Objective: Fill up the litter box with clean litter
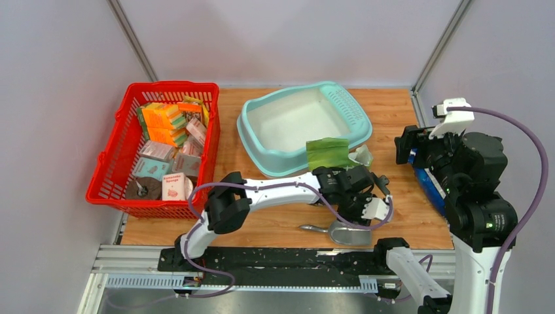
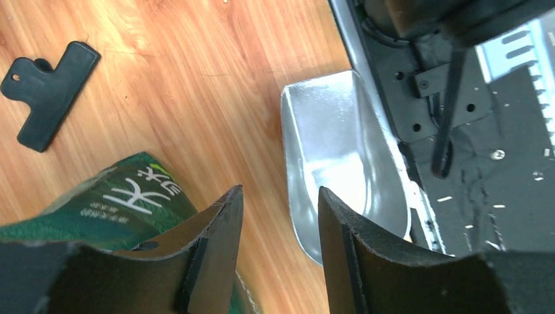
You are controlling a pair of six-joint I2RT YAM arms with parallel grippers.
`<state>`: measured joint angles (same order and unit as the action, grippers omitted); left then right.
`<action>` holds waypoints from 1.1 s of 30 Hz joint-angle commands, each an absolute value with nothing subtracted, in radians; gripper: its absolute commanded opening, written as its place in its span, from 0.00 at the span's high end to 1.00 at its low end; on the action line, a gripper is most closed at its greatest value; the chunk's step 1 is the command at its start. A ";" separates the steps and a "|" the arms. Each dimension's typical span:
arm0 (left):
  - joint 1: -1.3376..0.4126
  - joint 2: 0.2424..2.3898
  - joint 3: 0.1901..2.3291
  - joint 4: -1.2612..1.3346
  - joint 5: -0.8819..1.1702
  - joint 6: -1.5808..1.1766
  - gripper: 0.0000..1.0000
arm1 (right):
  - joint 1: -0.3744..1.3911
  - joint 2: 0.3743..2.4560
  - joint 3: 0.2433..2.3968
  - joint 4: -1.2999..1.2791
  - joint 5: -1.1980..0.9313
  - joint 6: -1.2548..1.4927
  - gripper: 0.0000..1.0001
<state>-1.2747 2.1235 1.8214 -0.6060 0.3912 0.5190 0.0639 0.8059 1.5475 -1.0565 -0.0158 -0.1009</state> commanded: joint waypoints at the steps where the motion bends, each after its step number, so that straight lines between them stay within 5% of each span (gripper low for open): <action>1: -1.272 2.216 1.931 -0.718 0.393 0.591 0.45 | 0.061 0.788 1.574 -1.035 -0.005 -0.087 0.25; 11: -1.272 2.299 1.920 -0.719 0.377 0.563 0.51 | 0.061 0.782 1.582 -1.043 -0.002 -0.104 0.24; 14: -1.272 2.304 1.939 -0.724 0.390 0.560 0.67 | 0.061 0.790 1.589 -1.045 -0.005 -0.104 0.24; 15: -1.272 2.299 1.947 -0.744 0.399 0.561 0.80 | 0.060 0.792 1.591 -1.045 -0.005 -0.107 0.24; 18: -1.270 2.275 1.989 -0.810 0.445 0.543 1.00 | 0.060 0.801 1.598 -1.042 -0.003 -0.126 0.24; 27: -1.131 2.006 2.192 -0.891 0.592 0.215 1.00 | 0.061 0.972 1.831 -0.919 0.066 -0.187 0.21; 33: -0.973 1.780 2.227 -0.798 0.457 -0.059 1.00 | 0.060 1.116 1.937 -0.741 0.072 -0.101 0.19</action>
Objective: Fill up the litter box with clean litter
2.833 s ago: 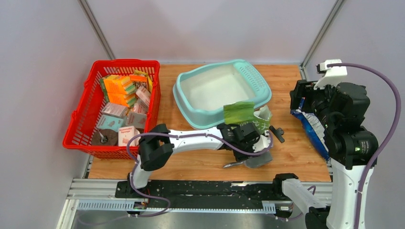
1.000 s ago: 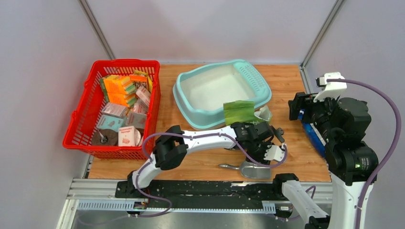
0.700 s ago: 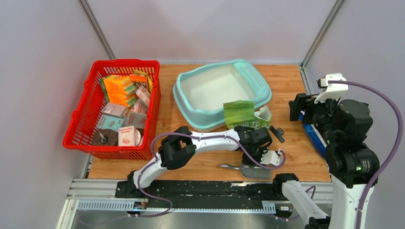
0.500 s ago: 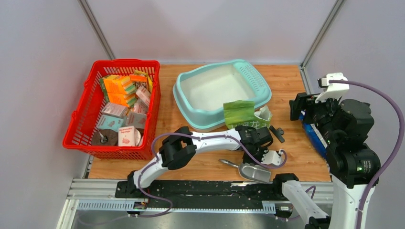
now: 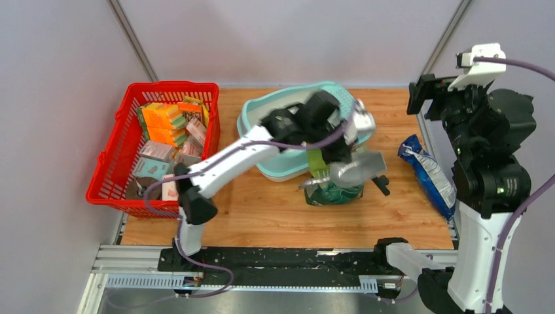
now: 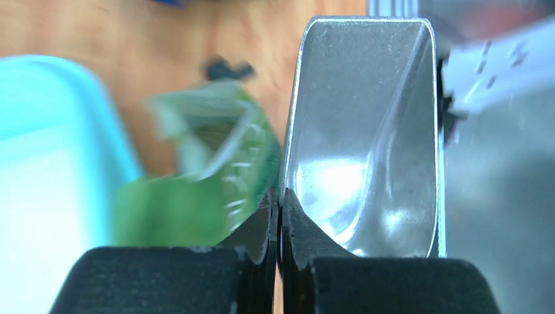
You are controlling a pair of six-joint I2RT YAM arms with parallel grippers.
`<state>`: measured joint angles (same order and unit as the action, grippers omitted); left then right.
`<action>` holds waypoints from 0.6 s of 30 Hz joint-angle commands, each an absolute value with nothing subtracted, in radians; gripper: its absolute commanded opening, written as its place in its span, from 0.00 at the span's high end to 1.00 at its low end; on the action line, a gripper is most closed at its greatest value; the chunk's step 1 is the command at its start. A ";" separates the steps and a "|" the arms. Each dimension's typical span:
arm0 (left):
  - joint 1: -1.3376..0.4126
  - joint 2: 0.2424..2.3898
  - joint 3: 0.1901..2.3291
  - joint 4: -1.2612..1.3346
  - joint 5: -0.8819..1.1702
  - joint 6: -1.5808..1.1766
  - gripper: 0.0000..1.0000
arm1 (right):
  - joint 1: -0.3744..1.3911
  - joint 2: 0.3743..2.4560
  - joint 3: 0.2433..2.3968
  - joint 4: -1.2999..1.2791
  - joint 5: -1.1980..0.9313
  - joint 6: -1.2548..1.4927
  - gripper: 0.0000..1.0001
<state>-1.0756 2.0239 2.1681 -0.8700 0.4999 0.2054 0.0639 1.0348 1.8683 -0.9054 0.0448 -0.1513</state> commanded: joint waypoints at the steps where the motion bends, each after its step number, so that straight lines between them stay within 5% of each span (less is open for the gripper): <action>1: -0.947 1.754 2.215 -0.784 0.389 -0.090 1.00 | 0.060 1.133 1.965 -0.732 0.068 -0.068 0.18; 9: -0.592 1.635 2.255 -0.683 0.128 -0.463 1.00 | 0.095 1.247 1.939 -0.670 -0.289 0.190 0.21; 18: -0.334 1.572 2.139 -0.701 0.043 -0.738 1.00 | 0.541 1.387 1.940 -0.667 -0.330 0.075 0.17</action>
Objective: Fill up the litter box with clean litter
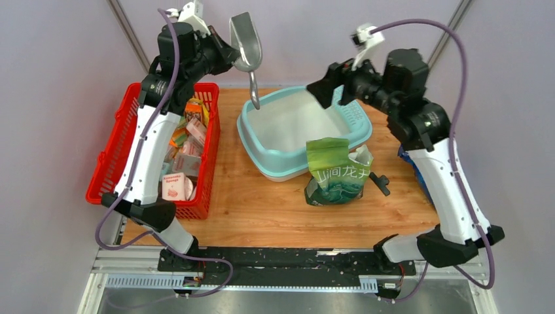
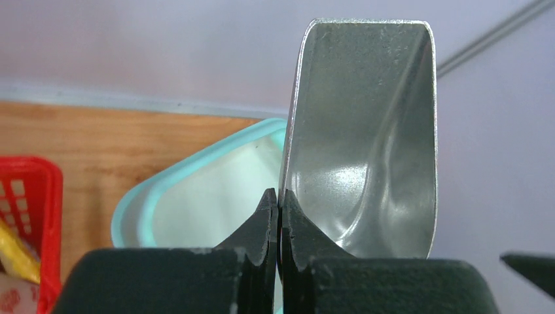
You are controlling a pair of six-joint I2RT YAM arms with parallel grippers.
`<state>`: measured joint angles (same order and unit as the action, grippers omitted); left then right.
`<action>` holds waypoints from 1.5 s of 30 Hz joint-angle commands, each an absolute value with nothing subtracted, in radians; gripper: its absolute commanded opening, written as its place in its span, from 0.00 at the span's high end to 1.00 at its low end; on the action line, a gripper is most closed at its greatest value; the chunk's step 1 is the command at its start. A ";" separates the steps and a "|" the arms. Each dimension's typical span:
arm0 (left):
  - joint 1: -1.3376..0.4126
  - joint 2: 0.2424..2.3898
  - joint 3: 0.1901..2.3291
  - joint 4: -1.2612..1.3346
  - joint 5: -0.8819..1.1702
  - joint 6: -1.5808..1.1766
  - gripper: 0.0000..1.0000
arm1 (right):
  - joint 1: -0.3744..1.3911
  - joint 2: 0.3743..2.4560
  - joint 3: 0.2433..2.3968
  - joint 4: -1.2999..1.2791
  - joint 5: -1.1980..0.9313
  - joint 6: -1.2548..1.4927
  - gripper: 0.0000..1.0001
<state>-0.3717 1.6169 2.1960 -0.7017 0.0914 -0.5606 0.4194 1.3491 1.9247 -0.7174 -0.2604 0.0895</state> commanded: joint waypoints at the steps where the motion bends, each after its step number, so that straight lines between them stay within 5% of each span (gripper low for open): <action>1: -0.328 1.562 2.119 -0.700 0.049 -0.753 1.00 | 0.599 1.399 1.944 -0.664 -0.327 0.077 0.16; 9: -0.322 1.509 2.033 -0.693 0.081 -0.821 1.00 | 0.707 1.551 2.032 -0.637 -0.273 0.170 0.08; 20: -0.322 1.471 1.985 -0.689 0.086 -0.816 1.00 | 0.764 1.709 2.121 -0.583 -0.347 0.276 0.14; 23: -0.322 1.463 1.974 -0.689 0.087 -0.818 1.00 | 0.775 1.735 2.138 -0.574 -0.350 0.270 0.23; 29: -0.322 1.450 1.939 -0.663 0.113 -0.781 1.00 | 0.782 1.730 2.138 -0.578 -0.380 0.215 0.81; 30: -0.321 1.445 1.927 -0.646 0.153 -0.758 0.93 | 0.775 1.709 2.120 -0.595 -0.383 0.181 0.95; 31: -0.319 1.431 1.913 -0.608 0.179 -0.688 0.73 | 0.770 1.695 2.102 -0.601 -0.385 0.164 1.00; 34: -0.310 1.360 1.830 -0.550 0.270 -0.509 0.55 | 0.727 1.619 2.015 -0.644 -0.417 0.070 1.00; 38: -0.313 1.159 1.536 -0.404 0.354 -0.104 0.45 | 0.687 1.507 1.902 -0.762 -0.430 -0.139 1.00; 45: -0.370 0.960 1.430 -0.490 0.465 0.694 0.38 | 0.687 1.407 1.836 -0.945 -0.402 -0.325 1.00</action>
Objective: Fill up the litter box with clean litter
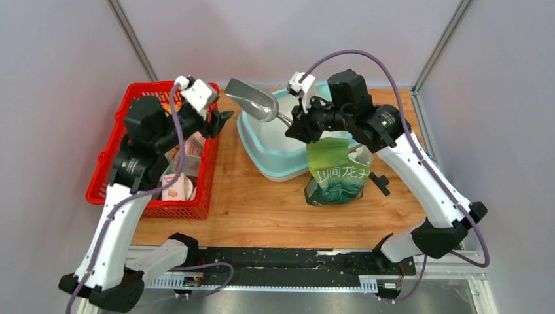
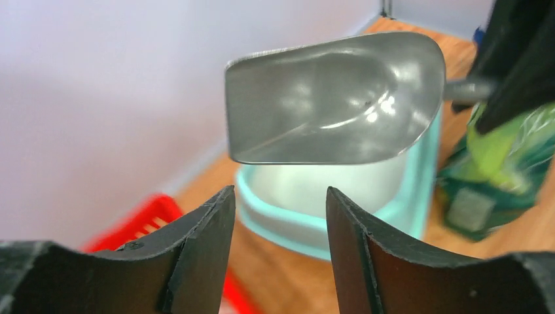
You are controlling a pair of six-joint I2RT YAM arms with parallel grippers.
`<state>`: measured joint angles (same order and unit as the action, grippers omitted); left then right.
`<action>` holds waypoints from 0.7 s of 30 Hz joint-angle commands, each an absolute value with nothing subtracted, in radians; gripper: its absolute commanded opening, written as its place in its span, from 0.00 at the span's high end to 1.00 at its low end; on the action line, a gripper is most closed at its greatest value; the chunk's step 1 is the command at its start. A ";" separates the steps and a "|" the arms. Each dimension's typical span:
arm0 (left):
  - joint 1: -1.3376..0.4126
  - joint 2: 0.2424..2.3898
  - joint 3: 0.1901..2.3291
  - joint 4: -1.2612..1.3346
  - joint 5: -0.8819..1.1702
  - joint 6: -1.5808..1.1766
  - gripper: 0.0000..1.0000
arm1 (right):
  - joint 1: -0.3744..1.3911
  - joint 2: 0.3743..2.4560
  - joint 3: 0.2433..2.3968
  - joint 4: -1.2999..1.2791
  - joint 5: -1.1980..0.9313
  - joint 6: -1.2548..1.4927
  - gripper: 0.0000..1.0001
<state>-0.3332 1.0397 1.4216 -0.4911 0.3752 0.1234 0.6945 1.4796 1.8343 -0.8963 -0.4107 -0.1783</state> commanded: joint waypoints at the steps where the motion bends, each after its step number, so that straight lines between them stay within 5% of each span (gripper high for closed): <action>1: -0.389 0.959 1.434 -0.512 0.466 0.856 0.38 | 0.687 1.407 1.839 -0.956 -0.402 -0.324 1.00; 10: -0.621 1.008 1.394 -0.456 0.353 1.380 0.35 | 0.687 1.417 1.835 -0.973 -0.379 -0.324 1.00; 21: -0.706 1.160 1.437 -0.358 0.233 1.529 0.37 | 0.706 1.434 1.844 -0.976 -0.368 -0.342 1.00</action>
